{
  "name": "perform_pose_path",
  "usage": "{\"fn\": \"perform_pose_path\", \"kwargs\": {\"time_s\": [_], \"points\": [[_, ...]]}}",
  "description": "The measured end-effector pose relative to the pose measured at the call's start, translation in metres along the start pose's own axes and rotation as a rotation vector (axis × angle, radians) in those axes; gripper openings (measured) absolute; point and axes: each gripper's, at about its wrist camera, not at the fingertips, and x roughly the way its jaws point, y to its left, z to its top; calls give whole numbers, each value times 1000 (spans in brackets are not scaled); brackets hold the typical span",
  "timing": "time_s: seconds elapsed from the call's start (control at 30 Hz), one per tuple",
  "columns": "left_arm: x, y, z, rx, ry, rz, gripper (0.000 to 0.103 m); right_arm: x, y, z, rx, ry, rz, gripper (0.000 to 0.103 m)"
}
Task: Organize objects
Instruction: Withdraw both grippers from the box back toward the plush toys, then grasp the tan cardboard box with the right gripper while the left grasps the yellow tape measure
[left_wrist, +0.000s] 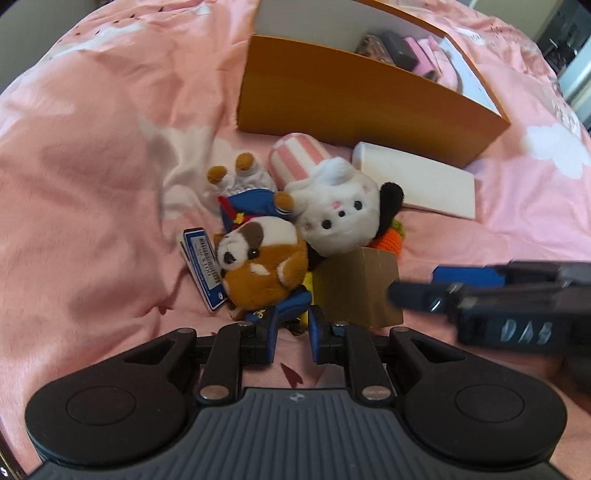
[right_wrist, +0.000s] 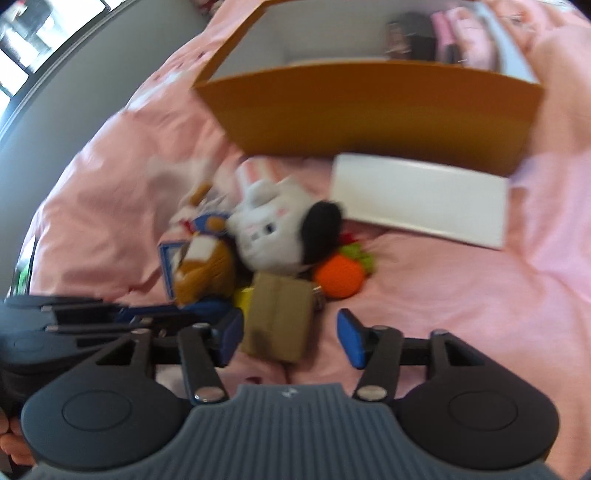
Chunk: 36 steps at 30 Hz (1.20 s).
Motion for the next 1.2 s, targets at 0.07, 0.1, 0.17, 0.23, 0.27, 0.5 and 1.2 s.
{"fn": "perform_pose_path", "kwargs": {"time_s": [0.07,0.1,0.17,0.23,0.27,0.5,1.2], "points": [[-2,4,-1,-14,-12,-3,19,9,4,1,-20,32,4,60],[-3,4,-1,-15,-17,2,19,13,6,1,-24,45,5,60],[-3,5,-1,-10,-24,11,19,20,7,2,-26,61,10,60],[-1,4,-1,-5,-27,18,18,25,9,3,-30,63,17,59],[-2,4,-1,-6,-30,22,18,27,9,4,-30,62,11,59],[-2,10,-1,-24,-39,6,18,45,7,6,-16,110,7,56],[13,-18,5,129,9,-183,27,-16,-32,5,73,-69,-194,46]]}}
